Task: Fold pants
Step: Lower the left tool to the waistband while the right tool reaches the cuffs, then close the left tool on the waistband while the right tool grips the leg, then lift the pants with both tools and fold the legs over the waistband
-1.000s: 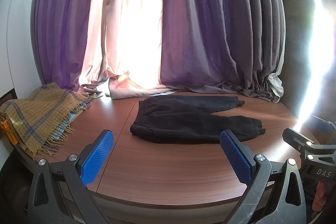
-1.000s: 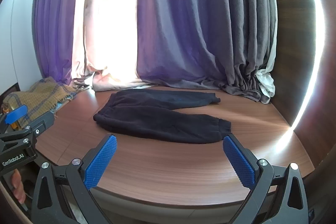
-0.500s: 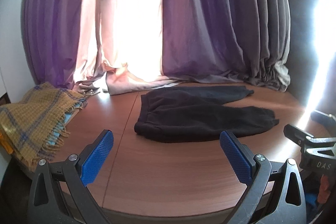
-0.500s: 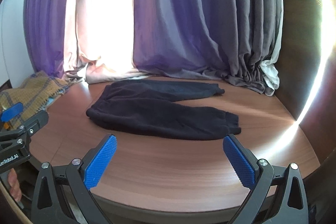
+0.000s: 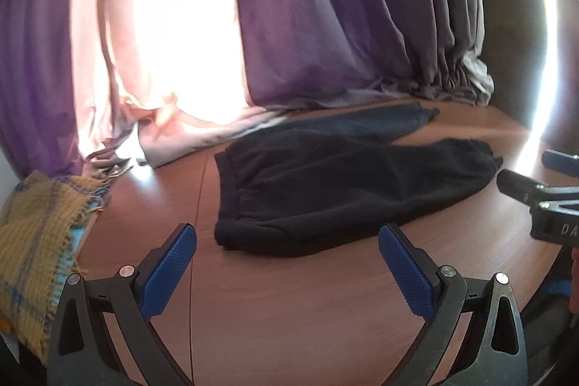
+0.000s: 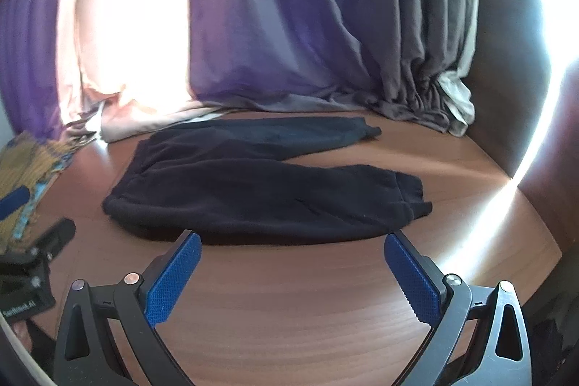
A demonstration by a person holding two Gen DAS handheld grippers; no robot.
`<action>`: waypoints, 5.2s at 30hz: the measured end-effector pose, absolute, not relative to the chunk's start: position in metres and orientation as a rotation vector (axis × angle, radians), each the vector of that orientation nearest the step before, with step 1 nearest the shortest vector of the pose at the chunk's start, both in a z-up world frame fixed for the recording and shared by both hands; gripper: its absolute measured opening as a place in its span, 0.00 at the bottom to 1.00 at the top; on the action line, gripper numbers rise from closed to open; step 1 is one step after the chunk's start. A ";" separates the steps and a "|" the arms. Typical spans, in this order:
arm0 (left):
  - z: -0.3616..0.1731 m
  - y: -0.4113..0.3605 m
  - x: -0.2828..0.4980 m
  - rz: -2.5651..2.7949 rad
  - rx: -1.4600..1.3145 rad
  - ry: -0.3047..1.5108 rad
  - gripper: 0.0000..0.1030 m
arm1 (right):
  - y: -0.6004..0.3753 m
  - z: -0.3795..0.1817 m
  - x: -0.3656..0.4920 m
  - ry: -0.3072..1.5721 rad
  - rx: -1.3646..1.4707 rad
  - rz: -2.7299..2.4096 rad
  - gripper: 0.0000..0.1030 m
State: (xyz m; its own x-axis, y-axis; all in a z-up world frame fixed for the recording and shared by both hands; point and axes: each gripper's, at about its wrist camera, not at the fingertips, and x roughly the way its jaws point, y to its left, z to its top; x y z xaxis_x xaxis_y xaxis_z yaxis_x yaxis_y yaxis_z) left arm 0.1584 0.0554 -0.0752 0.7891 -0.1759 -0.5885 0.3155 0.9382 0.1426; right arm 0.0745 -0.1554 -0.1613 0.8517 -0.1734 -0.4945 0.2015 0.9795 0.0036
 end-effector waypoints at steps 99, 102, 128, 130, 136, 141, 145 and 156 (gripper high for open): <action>-0.110 0.014 0.230 -0.444 0.517 0.810 0.18 | -0.199 -0.256 0.141 0.752 -0.207 -0.141 0.19; -0.115 0.010 0.228 -0.437 0.540 0.812 0.18 | -0.213 -0.257 0.139 0.763 -0.209 -0.191 0.19; -0.071 0.004 0.223 -0.409 0.530 0.727 0.17 | -0.237 -0.138 0.144 0.608 -0.297 -0.166 0.07; -0.066 0.003 0.227 -0.406 0.527 0.727 0.17 | -0.237 -0.124 0.147 0.578 -0.310 -0.165 0.07; -0.052 -0.003 0.257 -0.431 0.551 0.754 0.17 | -0.230 -0.095 0.179 0.528 -0.420 -0.136 0.07; -0.036 -0.007 0.293 -0.476 0.570 0.766 0.17 | -0.229 -0.074 0.219 0.539 -0.494 -0.088 0.07; -0.034 -0.010 0.333 -0.479 0.543 0.821 0.17 | -0.228 -0.060 0.258 0.576 -0.545 -0.043 0.07; -0.054 -0.018 0.416 -0.452 0.527 0.957 0.17 | -0.238 -0.061 0.370 0.804 -0.625 0.048 0.07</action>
State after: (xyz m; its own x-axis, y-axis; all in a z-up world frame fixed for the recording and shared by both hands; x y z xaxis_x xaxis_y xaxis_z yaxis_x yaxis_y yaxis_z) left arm 0.4159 -0.0183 -0.0538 0.5023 -0.1301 -0.8548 0.5782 0.7856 0.2203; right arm 0.3696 -0.2382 -0.0606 0.7027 -0.1906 -0.6855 -0.2701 0.8198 -0.5049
